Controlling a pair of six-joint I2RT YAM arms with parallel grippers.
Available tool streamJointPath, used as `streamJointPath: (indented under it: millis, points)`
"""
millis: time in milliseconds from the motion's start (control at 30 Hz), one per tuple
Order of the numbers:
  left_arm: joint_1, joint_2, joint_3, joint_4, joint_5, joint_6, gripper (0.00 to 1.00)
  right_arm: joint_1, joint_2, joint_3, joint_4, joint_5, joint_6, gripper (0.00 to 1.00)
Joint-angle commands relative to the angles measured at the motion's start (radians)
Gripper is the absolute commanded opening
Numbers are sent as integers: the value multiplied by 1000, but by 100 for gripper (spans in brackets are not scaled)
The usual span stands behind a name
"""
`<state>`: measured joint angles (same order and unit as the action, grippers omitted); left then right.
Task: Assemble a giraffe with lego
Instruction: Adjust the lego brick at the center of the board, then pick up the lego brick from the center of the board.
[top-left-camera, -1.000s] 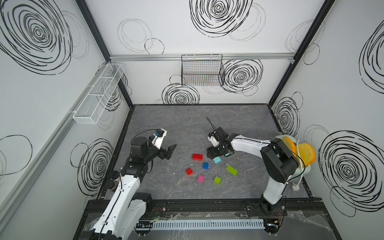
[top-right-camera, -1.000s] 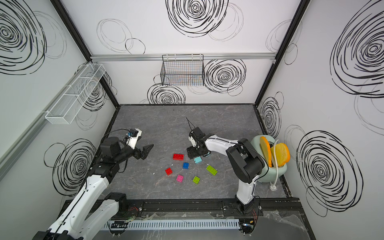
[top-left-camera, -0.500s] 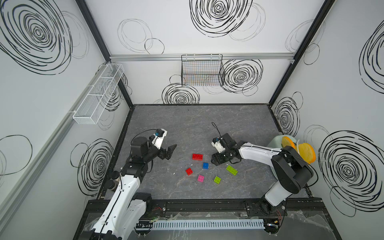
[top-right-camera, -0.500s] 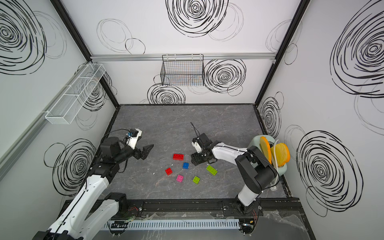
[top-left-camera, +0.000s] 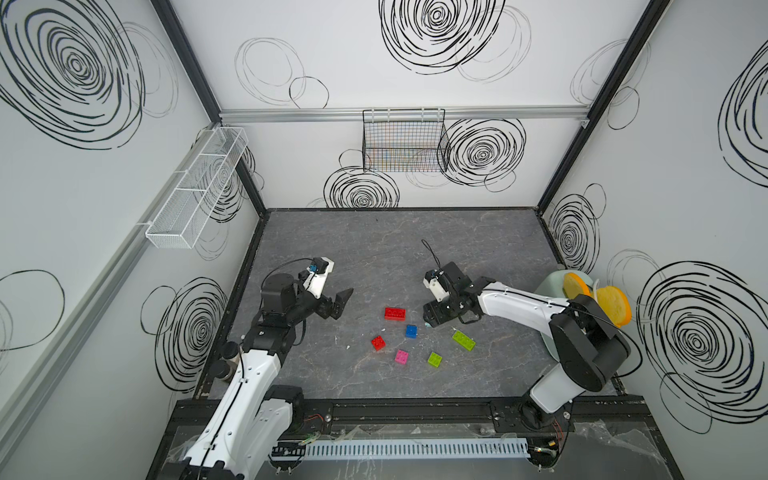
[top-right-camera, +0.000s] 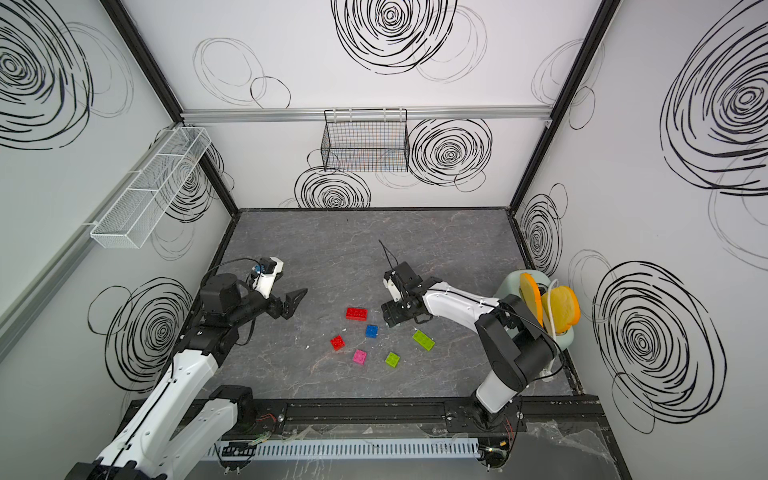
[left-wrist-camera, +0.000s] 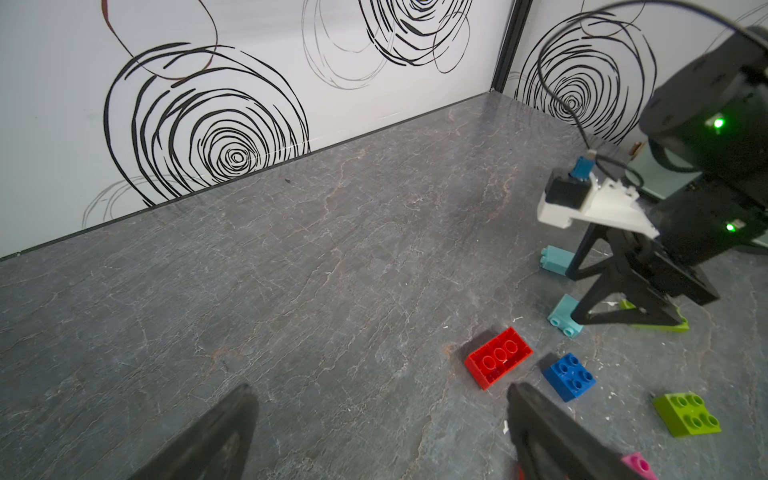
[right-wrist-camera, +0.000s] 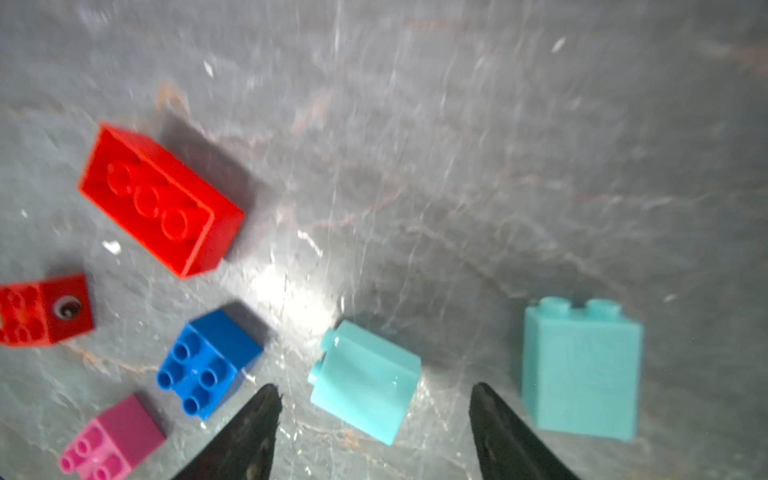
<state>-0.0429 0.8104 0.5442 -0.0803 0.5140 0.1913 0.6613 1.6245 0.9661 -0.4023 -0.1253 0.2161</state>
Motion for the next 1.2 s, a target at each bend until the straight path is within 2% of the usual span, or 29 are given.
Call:
streamJointPath:
  millis: [0, 233, 600, 833, 1167]
  points:
    - [9, -15, -7, 41, 15, 7, 98, 4, 76, 70, -6, -46, -9, 75]
    - [6, -16, -8, 39, 15, 10, 98, 10, 155, 49, 48, -111, 5, 72]
    - [8, -14, -12, 45, 21, 7, 98, 36, 20, -122, 65, -121, 39, 69]
    - [10, -13, -11, 45, 21, 7, 98, 105, 1, -159, 43, -17, 56, 67]
    - [11, -13, -10, 44, 23, 5, 98, 174, 14, -171, 10, 170, 108, 53]
